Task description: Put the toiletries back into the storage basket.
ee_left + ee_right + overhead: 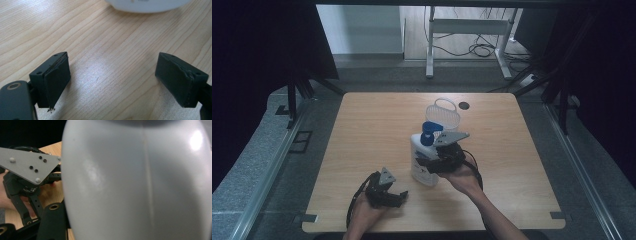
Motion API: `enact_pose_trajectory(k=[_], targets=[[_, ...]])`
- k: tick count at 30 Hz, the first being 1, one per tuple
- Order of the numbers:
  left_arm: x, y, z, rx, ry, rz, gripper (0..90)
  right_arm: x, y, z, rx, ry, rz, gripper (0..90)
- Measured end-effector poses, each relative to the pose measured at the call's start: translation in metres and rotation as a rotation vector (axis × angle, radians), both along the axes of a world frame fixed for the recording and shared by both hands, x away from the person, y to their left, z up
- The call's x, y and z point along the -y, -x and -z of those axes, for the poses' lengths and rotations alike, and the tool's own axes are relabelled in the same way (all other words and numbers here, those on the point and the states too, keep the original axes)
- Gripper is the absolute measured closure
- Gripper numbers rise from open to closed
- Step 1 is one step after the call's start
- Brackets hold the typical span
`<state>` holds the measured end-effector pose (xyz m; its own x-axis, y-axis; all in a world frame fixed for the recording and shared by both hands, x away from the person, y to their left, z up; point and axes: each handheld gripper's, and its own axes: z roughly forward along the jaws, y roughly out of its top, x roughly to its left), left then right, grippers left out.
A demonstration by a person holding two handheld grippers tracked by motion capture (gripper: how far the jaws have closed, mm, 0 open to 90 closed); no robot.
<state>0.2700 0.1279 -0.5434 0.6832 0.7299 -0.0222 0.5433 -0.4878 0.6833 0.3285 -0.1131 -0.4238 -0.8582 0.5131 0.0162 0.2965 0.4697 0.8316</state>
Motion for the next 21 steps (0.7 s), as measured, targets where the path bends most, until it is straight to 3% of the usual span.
enact_pose_trajectory(k=[21], targets=[[0.000, 0.000, 0.000, 0.003, -0.003, 0.004, 12.0, 0.010, -0.018, -0.024, 0.005, 0.001, 0.000, 37.3]])
